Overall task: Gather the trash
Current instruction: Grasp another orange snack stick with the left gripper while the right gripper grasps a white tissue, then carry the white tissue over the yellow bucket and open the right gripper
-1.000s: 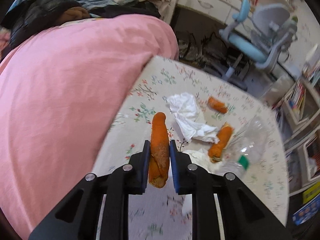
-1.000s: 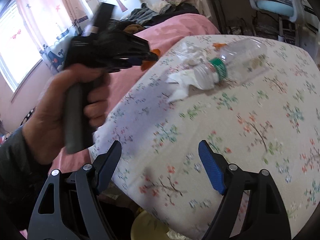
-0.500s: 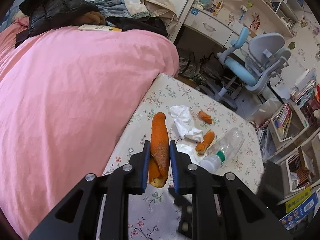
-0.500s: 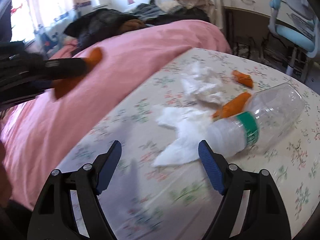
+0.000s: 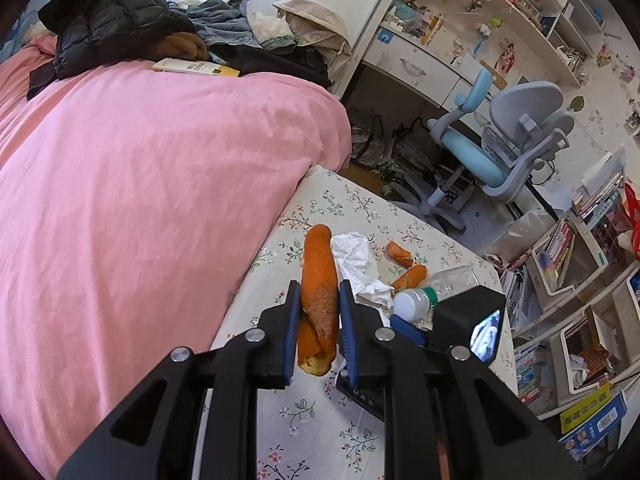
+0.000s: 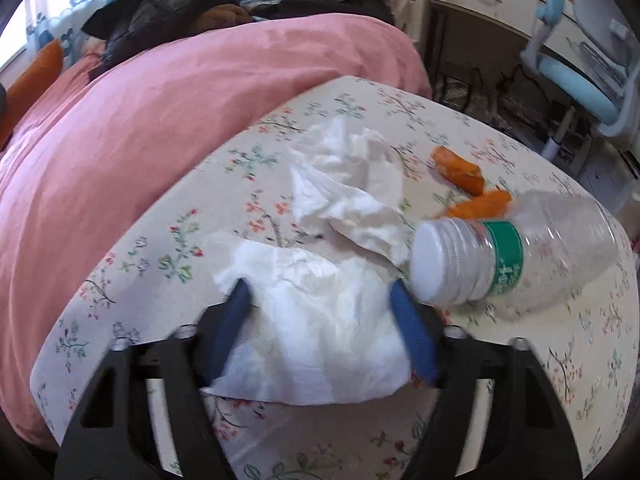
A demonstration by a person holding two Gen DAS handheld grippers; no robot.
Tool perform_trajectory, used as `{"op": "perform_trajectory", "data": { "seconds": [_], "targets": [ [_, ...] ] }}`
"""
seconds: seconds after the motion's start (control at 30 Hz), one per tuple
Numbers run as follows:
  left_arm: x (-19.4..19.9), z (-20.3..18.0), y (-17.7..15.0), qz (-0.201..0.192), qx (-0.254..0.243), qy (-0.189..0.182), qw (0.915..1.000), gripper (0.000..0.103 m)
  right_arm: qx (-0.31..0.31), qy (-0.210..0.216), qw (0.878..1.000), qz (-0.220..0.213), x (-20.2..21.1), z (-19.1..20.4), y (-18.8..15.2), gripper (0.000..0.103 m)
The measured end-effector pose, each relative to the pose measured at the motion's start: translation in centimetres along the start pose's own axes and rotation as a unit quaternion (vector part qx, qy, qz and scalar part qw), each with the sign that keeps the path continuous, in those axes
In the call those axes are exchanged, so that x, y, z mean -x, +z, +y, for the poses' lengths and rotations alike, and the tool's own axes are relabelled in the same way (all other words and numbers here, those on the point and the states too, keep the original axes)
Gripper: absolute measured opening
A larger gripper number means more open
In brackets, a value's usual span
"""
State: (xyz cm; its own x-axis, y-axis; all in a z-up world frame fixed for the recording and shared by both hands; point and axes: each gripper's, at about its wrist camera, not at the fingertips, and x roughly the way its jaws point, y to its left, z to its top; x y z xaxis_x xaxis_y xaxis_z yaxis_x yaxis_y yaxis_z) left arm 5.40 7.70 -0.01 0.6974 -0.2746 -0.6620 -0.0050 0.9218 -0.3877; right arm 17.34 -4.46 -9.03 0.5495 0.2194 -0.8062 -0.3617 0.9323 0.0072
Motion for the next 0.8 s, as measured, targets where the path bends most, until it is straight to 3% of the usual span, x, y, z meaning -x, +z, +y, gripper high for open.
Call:
{"op": "perform_trajectory", "data": {
  "seconds": [0.13,0.23,0.5,0.8],
  "targets": [
    [0.3,-0.4,0.0,-0.004,-0.009,0.004,0.9999,0.020,0.002,0.012,1.000,0.000,0.3,0.4,-0.1,0.028],
    [0.8,-0.4,0.1,-0.008,-0.014,0.007,0.9998,0.020,-0.021,0.044,0.999,0.005,1.1,-0.6,-0.8,0.014],
    [1.5,-0.1,-0.7,-0.009,-0.015,0.007,0.9998,0.020,-0.042,0.086,0.995,0.002,6.8,-0.8,-5.4,0.012],
    [1.9,-1.6,-2.4,0.001,-0.048,0.010,0.9988,0.020,-0.101,0.119,0.987,-0.040,14.0,-1.9,-9.7,0.012]
  ]
}}
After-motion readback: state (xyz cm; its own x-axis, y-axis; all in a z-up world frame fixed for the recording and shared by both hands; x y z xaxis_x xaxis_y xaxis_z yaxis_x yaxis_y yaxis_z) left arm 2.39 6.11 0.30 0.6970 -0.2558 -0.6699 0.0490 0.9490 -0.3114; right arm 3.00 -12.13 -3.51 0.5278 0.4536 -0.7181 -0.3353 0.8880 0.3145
